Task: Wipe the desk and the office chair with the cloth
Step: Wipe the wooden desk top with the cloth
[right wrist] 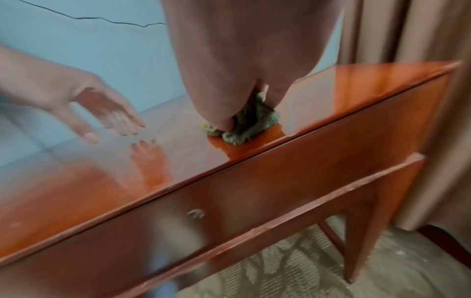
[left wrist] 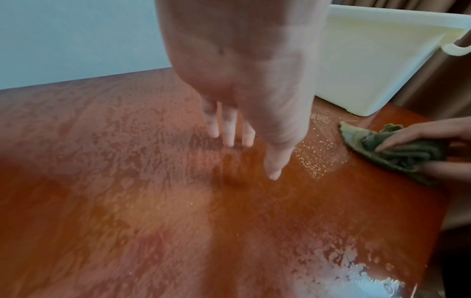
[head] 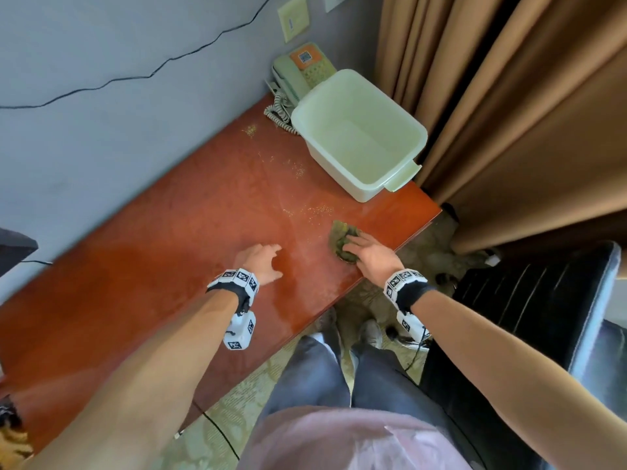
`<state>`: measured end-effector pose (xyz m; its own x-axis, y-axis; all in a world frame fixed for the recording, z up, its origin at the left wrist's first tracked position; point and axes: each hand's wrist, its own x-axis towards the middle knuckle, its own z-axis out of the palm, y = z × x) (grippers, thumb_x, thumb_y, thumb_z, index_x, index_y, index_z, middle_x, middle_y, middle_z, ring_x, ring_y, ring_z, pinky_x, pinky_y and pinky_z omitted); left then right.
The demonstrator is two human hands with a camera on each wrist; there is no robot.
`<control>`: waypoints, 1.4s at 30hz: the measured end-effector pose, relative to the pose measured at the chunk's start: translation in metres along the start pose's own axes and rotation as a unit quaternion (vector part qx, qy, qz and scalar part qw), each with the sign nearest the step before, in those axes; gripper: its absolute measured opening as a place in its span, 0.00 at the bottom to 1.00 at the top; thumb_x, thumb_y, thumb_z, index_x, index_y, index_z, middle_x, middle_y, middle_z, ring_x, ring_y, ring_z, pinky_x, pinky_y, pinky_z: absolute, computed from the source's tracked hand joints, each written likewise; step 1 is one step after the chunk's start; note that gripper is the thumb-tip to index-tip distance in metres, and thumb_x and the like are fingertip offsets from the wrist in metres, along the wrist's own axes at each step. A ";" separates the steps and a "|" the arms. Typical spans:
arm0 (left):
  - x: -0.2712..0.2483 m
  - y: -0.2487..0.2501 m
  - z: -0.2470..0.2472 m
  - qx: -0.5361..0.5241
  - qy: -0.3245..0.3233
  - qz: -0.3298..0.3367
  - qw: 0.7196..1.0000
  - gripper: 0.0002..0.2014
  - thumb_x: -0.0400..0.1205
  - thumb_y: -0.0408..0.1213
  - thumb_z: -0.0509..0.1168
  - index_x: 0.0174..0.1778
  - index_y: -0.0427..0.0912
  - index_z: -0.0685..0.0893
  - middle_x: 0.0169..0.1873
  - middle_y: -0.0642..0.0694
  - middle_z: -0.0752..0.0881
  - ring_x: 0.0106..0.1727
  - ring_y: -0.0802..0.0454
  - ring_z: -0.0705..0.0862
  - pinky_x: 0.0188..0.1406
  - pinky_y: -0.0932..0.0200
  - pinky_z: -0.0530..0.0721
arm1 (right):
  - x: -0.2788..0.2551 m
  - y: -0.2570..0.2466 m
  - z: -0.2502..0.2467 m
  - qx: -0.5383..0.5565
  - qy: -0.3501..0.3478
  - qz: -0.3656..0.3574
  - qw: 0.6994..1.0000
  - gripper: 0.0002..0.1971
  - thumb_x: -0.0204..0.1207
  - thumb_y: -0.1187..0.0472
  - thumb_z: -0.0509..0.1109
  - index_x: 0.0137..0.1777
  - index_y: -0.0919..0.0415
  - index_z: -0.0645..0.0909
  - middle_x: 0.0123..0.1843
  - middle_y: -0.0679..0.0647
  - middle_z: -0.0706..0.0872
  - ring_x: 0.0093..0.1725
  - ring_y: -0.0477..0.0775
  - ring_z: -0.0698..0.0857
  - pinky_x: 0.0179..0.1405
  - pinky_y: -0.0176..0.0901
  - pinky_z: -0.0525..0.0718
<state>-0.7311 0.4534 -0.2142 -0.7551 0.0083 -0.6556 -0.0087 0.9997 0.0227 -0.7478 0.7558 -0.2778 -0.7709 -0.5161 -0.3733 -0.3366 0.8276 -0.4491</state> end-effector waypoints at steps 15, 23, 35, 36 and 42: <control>0.019 -0.039 0.033 0.013 -0.030 -0.007 0.999 0.72 0.70 0.61 0.82 0.90 0.45 0.30 0.90 0.51 0.31 0.92 0.51 0.39 0.87 0.49 0.66 | 0.050 0.068 -0.079 0.049 0.182 0.259 0.947 0.17 0.81 0.69 0.68 0.69 0.71 0.79 0.73 0.73 0.79 0.72 0.73 0.79 0.71 0.61 0.81; 0.017 -0.042 0.029 0.015 -0.036 0.003 0.999 0.71 0.72 0.62 0.81 0.90 0.46 0.29 0.90 0.51 0.31 0.92 0.53 0.39 0.84 0.54 0.69 | 0.016 -0.024 -0.014 0.026 0.103 0.089 0.990 0.25 0.79 0.73 0.65 0.73 0.53 0.80 0.85 0.52 0.73 0.87 0.64 0.66 0.80 0.63 0.76; 0.017 -0.051 0.029 0.011 -0.024 0.034 0.999 0.71 0.71 0.63 0.81 0.90 0.46 0.31 0.90 0.51 0.32 0.92 0.52 0.41 0.87 0.51 0.65 | 0.018 -0.058 0.032 -0.005 0.044 0.071 0.997 0.28 0.81 0.73 0.68 0.78 0.50 0.73 0.89 0.50 0.64 0.91 0.63 0.57 0.65 0.69 0.87; 0.017 -0.051 0.029 0.008 -0.023 0.036 0.999 0.71 0.71 0.63 0.81 0.90 0.46 0.31 0.90 0.51 0.32 0.92 0.52 0.40 0.88 0.51 0.64 | 0.023 -0.054 0.025 0.013 0.074 0.103 0.992 0.26 0.82 0.72 0.66 0.77 0.51 0.73 0.88 0.51 0.66 0.90 0.64 0.58 0.67 0.71 0.86; 0.015 -0.056 0.037 -0.007 0.002 0.042 0.999 0.71 0.71 0.62 0.81 0.90 0.49 0.29 0.89 0.54 0.30 0.91 0.54 0.38 0.84 0.57 0.70 | 0.067 -0.056 0.005 0.070 0.115 0.204 0.970 0.26 0.86 0.71 0.61 0.82 0.53 0.70 0.90 0.52 0.62 0.91 0.60 0.53 0.84 0.65 0.69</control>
<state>-0.7179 0.3988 -0.2534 -0.7558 0.0923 -0.6482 0.0463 0.9951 0.0876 -0.7783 0.6738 -0.2817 -0.9303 -0.0751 -0.3590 0.0867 0.9060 -0.4143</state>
